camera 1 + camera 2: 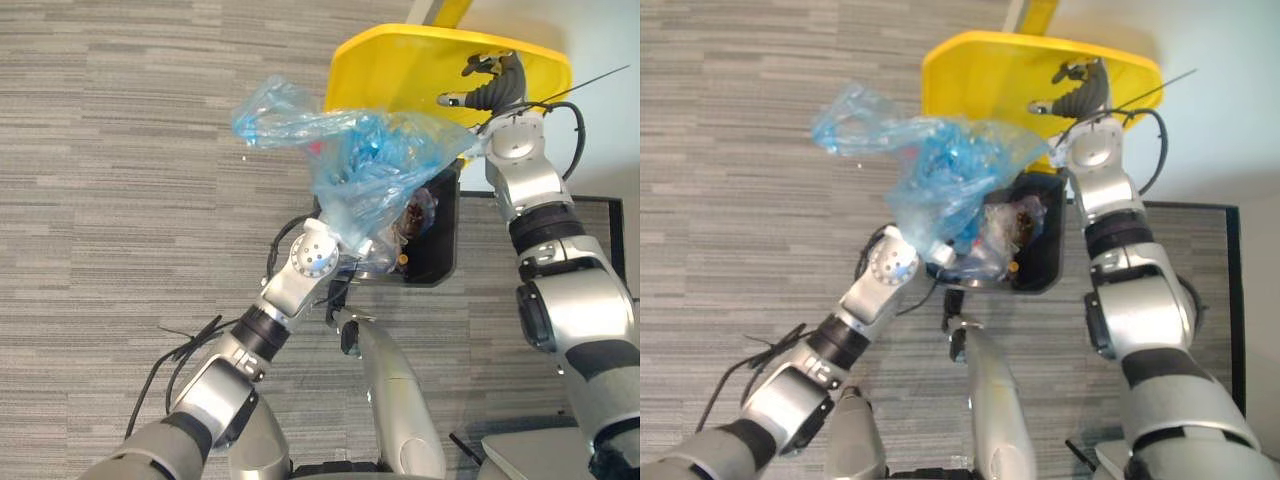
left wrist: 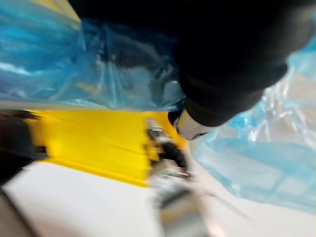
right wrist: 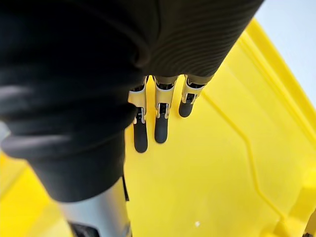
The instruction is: Gather rubbish on tea table into small bin, then transfer packed bag to large trash can.
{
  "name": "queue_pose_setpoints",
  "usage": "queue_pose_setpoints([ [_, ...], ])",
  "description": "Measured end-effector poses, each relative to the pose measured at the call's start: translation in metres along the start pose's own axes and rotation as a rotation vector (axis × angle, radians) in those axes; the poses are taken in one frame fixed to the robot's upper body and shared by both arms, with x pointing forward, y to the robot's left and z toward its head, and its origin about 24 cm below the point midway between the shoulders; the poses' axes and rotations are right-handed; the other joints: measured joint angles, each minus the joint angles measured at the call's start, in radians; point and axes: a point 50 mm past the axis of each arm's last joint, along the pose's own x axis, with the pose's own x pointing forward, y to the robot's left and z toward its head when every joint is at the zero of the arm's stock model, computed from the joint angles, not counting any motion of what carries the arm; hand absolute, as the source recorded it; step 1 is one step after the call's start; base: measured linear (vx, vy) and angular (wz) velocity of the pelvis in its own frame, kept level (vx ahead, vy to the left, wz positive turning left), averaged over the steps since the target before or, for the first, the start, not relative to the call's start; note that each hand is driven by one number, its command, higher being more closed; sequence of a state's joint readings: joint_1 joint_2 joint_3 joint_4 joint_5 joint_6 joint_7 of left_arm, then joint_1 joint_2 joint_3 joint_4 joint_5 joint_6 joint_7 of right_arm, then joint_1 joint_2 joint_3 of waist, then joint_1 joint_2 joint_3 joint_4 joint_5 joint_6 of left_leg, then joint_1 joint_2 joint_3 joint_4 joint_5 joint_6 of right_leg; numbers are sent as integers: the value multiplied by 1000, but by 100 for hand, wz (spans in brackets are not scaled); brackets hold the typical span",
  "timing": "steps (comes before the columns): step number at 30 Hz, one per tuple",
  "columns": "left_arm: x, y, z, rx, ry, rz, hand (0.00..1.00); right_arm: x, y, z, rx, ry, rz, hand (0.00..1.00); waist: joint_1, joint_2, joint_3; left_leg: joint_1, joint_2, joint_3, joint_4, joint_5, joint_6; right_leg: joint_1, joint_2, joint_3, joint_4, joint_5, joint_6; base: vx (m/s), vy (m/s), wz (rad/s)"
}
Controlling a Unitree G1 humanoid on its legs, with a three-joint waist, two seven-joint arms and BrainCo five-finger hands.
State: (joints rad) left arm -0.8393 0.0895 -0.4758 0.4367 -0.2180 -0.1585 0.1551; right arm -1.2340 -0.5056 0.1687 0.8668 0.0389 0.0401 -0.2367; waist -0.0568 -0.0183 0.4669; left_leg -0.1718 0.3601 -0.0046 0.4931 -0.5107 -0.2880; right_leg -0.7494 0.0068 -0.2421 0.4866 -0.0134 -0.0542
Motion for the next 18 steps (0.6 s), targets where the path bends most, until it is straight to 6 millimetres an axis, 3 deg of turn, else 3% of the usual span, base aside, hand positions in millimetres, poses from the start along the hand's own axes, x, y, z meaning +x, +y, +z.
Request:
queue_pose_setpoints([
  [3,8,6,-4,75,36,-9,100,1,0,13,11,-52,-3,0,-7,-7,27,-3,-3,13,0,0,0,-9,2,10,-3,2,3,-1,31,-9],
  [7,7,17,-26,154,146,11,100,0,5,25,-6,-101,16,0,-17,-15,36,-25,-2,24,-1,0,0,-42,9,16,-3,3,4,11,11,-8],
  [8,6,19,-32,170,179,13,0,0,5,26,-5,-108,17,0,-20,-15,36,-34,-1,24,-1,0,0,-52,9,16,-1,4,3,26,6,-5],
  [11,0,24,-48,241,262,10,0,-2,11,33,-17,-145,39,0,-33,-24,48,-38,1,26,-2,0,0,-60,11,16,1,5,1,22,12,-2],
  [18,2,26,-51,342,282,-26,0,-7,34,38,-2,-171,99,0,-36,-30,48,-73,-5,31,5,-1,1,-99,5,24,14,3,4,1,10,-1],
])
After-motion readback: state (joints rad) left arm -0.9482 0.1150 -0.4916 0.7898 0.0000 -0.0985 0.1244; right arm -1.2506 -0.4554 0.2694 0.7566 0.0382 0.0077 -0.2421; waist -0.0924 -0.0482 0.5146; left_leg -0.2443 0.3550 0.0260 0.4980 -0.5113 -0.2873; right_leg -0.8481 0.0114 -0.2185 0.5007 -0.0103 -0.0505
